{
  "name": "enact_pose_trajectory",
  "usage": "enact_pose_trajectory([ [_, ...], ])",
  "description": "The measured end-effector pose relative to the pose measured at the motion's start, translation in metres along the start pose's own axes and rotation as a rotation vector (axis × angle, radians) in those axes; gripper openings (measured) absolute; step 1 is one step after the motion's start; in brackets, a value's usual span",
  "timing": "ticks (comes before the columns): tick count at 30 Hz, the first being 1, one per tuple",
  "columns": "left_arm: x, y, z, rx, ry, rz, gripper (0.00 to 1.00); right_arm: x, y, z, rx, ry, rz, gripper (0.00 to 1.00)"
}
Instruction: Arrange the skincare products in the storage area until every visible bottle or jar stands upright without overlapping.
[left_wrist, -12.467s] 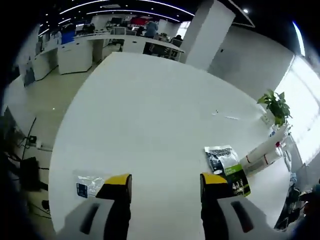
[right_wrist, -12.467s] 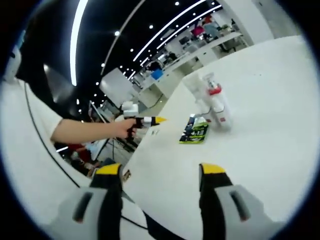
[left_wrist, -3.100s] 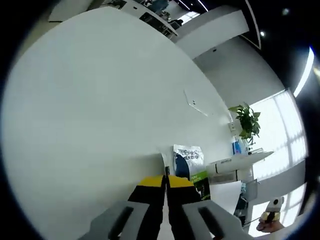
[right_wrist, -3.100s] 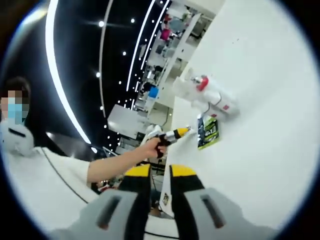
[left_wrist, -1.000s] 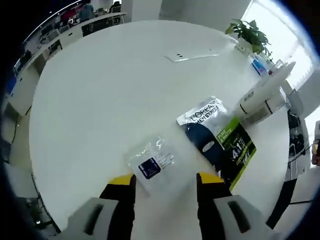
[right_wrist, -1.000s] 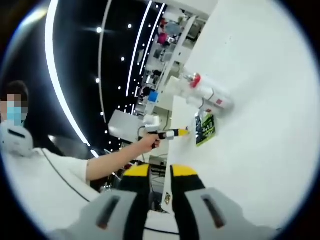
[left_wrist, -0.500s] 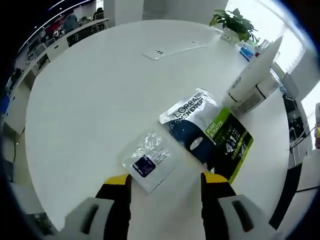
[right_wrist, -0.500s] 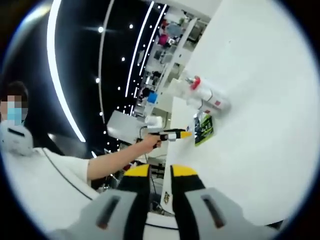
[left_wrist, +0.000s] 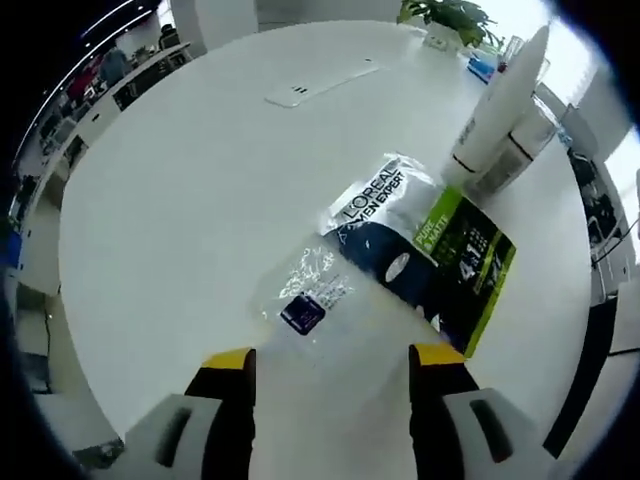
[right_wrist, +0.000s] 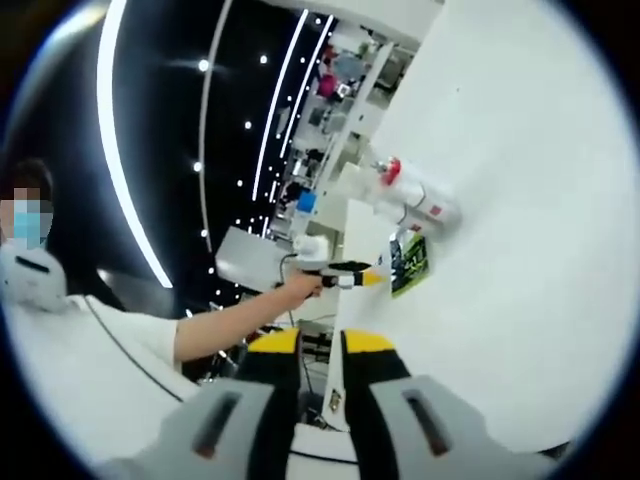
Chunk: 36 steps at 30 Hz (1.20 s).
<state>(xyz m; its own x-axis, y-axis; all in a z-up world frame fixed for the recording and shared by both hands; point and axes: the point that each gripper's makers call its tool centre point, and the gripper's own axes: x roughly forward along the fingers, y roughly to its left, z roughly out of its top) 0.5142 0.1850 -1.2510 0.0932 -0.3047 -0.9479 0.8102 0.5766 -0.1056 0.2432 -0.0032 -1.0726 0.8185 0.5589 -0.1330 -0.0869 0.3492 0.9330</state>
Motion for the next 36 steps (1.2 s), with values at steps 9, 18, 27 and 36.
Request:
enact_pose_trajectory([
  [9,-0.046,0.010,-0.026,-0.114,-0.112,0.010,0.63,0.019,0.004,-0.008,0.010,0.051,0.053,0.14],
  [18,-0.088,-0.019,-0.122,-0.175,-0.172,-0.009,0.62,0.049,0.019,-0.024,-0.030,0.185,0.145,0.14],
  [27,-0.103,-0.038,-0.267,-0.410,-0.137,0.115,0.65,0.070,0.024,-0.065,-0.021,0.370,0.187,0.14],
  [36,-0.093,-0.061,-0.331,-0.450,-0.064,0.155,0.69,0.079,0.032,-0.084,-0.032,0.469,0.212,0.14],
])
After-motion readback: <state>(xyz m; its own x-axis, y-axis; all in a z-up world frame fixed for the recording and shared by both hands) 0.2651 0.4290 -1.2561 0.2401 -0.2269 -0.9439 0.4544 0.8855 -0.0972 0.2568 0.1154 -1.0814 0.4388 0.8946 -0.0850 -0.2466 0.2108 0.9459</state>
